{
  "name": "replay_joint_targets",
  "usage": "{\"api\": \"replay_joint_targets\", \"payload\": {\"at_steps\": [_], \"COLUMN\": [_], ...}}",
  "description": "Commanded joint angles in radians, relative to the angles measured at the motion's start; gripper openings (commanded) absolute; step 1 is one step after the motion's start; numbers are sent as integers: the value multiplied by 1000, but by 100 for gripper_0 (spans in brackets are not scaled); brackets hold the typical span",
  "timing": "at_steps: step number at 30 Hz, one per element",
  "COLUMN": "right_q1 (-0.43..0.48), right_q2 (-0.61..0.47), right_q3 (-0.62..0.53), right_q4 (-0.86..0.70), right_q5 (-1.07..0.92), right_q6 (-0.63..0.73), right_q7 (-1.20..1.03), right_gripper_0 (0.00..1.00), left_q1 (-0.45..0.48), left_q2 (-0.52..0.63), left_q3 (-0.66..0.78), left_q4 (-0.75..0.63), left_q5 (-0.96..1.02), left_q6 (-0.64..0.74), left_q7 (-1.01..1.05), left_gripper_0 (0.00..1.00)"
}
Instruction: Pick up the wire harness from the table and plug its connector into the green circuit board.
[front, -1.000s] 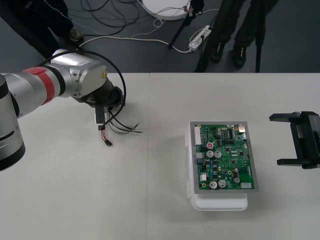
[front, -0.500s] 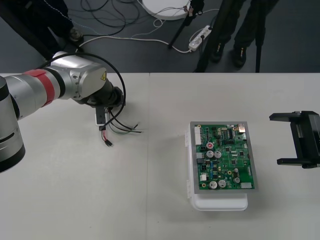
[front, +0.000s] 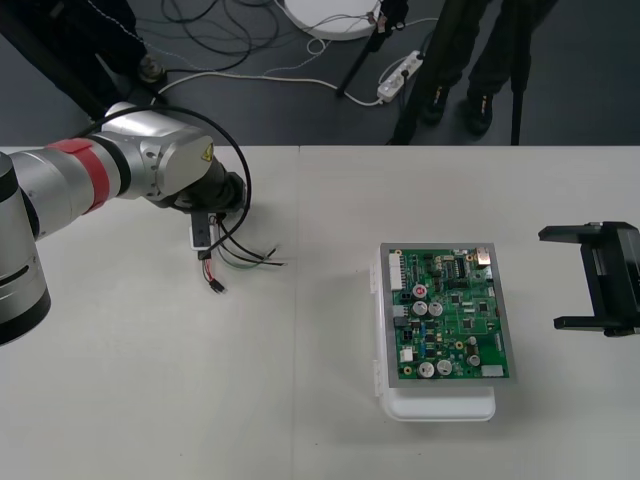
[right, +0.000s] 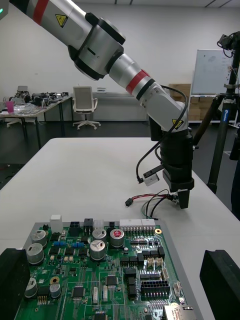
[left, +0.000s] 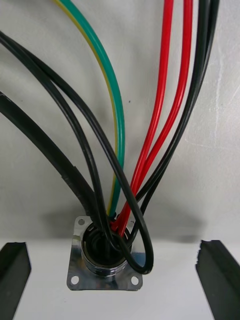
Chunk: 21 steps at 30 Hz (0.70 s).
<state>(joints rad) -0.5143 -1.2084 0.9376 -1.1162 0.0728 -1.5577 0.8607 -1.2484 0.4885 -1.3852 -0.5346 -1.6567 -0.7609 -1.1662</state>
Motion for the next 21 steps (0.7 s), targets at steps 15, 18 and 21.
{"api": "replay_joint_targets", "payload": {"at_steps": [15, 18, 21], "right_q1": [-40, -40, -40], "right_q2": [10, 10, 10], "right_q3": [3, 3, 3], "right_q4": [13, 13, 13], "right_q5": [-11, -11, -11], "right_q6": [-13, -13, -13], "right_q7": [-12, -12, -12], "right_gripper_0": [100, 100, 100], "left_q1": [12, 12, 12], "left_q2": [-18, -16, -16], "left_q3": [-54, -54, -54], "left_q4": [-1, -1, 2], "left_q5": [-8, -5, 3], "left_q6": [46, 46, 46], "left_q7": [-58, -56, -55], "left_gripper_0": [0, 0, 0]}}
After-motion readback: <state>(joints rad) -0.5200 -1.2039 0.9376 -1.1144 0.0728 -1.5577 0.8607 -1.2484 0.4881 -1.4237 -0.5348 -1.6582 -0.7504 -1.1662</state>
